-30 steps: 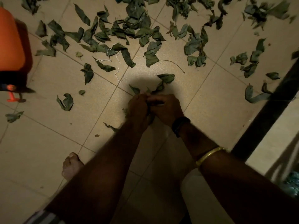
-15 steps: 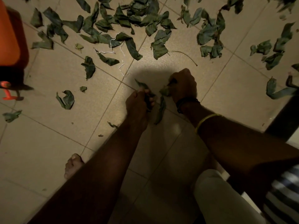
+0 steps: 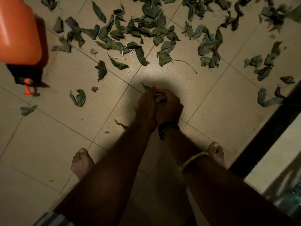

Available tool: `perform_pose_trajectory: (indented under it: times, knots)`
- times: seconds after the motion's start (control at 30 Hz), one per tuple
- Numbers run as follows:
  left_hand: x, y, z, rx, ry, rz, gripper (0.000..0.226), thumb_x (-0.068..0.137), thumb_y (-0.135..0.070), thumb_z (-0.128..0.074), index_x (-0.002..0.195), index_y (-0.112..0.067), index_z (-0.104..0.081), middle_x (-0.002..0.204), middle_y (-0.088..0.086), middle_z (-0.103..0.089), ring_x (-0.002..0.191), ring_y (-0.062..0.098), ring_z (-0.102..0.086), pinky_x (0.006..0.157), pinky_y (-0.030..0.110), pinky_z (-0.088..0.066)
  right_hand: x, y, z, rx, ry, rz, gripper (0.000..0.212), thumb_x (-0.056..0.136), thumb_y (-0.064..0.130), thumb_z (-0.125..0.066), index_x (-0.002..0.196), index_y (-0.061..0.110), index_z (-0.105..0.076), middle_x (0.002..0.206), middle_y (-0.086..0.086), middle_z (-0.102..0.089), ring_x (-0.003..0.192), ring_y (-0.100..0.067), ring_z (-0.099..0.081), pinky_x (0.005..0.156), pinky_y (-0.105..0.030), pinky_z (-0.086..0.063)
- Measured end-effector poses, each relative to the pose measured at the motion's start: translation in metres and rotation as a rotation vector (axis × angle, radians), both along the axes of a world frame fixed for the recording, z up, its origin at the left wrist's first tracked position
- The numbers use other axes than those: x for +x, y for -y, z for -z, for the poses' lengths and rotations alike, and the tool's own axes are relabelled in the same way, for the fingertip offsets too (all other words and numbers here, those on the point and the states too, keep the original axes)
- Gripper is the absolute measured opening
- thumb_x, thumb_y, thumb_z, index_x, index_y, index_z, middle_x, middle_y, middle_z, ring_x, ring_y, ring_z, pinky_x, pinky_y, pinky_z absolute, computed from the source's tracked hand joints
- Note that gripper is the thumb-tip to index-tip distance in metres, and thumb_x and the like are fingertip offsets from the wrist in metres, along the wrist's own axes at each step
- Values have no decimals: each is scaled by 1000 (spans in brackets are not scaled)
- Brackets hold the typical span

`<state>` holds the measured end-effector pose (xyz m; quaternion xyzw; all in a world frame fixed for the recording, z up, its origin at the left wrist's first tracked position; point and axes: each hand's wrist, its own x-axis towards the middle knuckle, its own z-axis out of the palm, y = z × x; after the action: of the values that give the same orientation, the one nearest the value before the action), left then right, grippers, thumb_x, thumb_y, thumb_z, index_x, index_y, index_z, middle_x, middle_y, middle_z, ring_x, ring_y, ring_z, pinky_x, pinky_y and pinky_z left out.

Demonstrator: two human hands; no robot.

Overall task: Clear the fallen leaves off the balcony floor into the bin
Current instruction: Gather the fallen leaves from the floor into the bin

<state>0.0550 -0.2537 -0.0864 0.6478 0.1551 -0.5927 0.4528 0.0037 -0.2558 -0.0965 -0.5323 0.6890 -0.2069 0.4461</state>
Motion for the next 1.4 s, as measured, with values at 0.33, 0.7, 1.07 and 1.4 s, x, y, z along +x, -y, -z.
perform_pose_trajectory:
  times: [0.33, 0.7, 1.07, 1.4]
  knots:
    - [32, -40, 12, 120, 20, -188, 17, 100, -19, -54, 93, -9, -66, 93, 11, -66, 77, 22, -65, 58, 27, -57, -32, -16, 28, -31, -116, -32, 19, 91, 19, -60, 105, 14, -73, 96, 0, -72, 88, -13, -66, 78, -23, -53]
    - [47, -93, 46, 120, 51, -247, 13, 100, -18, -56, 102, -9, -64, 99, 7, -66, 93, 23, -66, 64, 28, -58, -53, -18, 81, 228, -379, -19, 23, 90, 9, -50, 96, 19, -70, 98, 0, -65, 92, -18, -58, 72, -20, -37]
    - [54, -98, 41, 92, 51, -313, 14, 99, -18, -56, 95, -8, -65, 93, 9, -67, 85, 22, -66, 60, 27, -57, 6, -10, 93, 27, -324, -692, 58, 89, 20, -64, 145, 22, -47, 149, -7, -40, 123, -25, -47, 98, -34, -45]
    - [51, -112, 54, 85, 43, -336, 15, 101, -16, -54, 93, -9, -64, 96, 9, -60, 88, 23, -63, 61, 29, -59, -4, 8, 85, 33, -394, -407, 24, 85, 8, -63, 77, 27, -75, 84, 7, -72, 86, -15, -67, 78, -21, -50]
